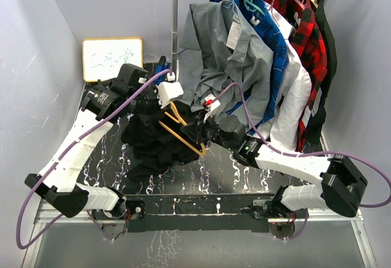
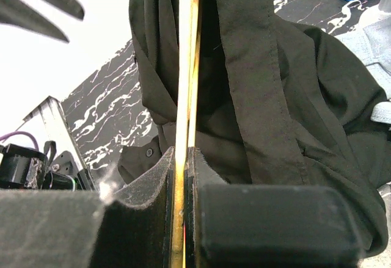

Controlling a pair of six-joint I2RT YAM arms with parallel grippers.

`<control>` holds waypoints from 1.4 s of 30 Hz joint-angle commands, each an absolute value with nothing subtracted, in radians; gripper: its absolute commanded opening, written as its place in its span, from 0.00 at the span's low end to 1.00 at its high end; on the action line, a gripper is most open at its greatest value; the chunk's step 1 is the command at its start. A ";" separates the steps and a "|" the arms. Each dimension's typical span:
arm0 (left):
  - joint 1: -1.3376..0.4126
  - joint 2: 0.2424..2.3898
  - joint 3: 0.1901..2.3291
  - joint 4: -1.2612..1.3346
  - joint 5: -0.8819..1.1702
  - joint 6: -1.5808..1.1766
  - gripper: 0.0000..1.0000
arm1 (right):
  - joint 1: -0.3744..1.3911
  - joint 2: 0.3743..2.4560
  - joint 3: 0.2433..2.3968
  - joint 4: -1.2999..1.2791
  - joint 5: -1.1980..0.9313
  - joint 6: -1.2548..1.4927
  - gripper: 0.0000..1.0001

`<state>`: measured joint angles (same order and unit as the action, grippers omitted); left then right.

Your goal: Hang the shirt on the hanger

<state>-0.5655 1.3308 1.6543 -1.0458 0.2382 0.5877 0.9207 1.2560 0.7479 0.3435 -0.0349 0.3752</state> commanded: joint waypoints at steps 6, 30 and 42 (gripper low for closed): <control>-0.486 1.254 1.578 -0.839 0.056 0.469 0.79 | 0.916 1.254 0.732 0.492 -0.023 0.423 0.00; -0.058 1.598 1.797 -1.105 0.645 0.584 0.71 | 0.916 1.145 0.640 0.472 0.026 0.427 0.00; -0.031 1.593 1.730 -1.160 0.712 0.686 0.57 | 0.916 1.135 0.635 0.470 0.036 0.423 0.00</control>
<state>-0.0296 1.6032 1.7493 -1.0981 0.6304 0.6212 0.9199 1.1748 0.6380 0.3855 0.0109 0.4278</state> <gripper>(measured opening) 0.597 0.043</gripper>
